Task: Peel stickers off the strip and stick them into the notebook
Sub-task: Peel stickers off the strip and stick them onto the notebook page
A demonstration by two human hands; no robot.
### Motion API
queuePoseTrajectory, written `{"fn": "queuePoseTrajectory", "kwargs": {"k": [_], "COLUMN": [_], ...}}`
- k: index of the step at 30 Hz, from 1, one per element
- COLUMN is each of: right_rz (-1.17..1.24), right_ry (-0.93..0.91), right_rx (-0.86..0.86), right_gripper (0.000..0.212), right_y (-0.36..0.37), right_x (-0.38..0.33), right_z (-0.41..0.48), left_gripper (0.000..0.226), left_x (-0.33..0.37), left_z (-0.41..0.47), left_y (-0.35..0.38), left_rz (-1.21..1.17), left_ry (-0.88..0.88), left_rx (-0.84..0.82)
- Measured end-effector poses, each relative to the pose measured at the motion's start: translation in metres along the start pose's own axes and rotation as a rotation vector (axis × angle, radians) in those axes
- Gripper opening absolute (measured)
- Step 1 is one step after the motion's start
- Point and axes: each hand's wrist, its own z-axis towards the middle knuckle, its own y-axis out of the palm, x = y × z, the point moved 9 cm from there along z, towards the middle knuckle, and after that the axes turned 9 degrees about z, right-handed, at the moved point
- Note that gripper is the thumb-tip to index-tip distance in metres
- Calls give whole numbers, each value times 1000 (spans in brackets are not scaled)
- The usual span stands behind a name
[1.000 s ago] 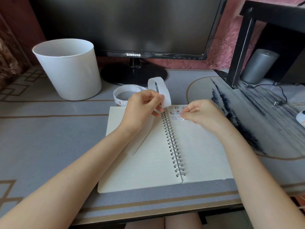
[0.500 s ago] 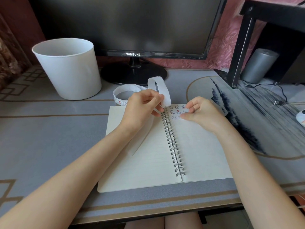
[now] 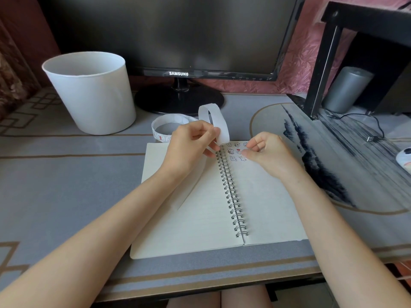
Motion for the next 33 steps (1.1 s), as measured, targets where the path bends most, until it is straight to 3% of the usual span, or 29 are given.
{"fn": "queuePoseTrajectory", "kwargs": {"k": [18, 21, 25, 33], "right_rz": [105, 242, 297, 353], "right_ry": [22, -116, -303, -381], "right_rx": [-115, -72, -110, -50], "right_gripper": [20, 10, 15, 18], "right_y": [-2, -4, 4, 3], "right_x": [-9, -31, -57, -67], "right_z": [-7, -12, -21, -27], "left_gripper": [22, 21, 21, 20], "left_x": [1, 4, 8, 13], "left_z": [-1, -1, -2, -3], "left_y": [-1, -1, 0, -1], "left_rz": [-30, -41, -60, -114], "left_ry": [4, 10, 28, 49], "left_rx": [-3, -9, -15, -23]}}
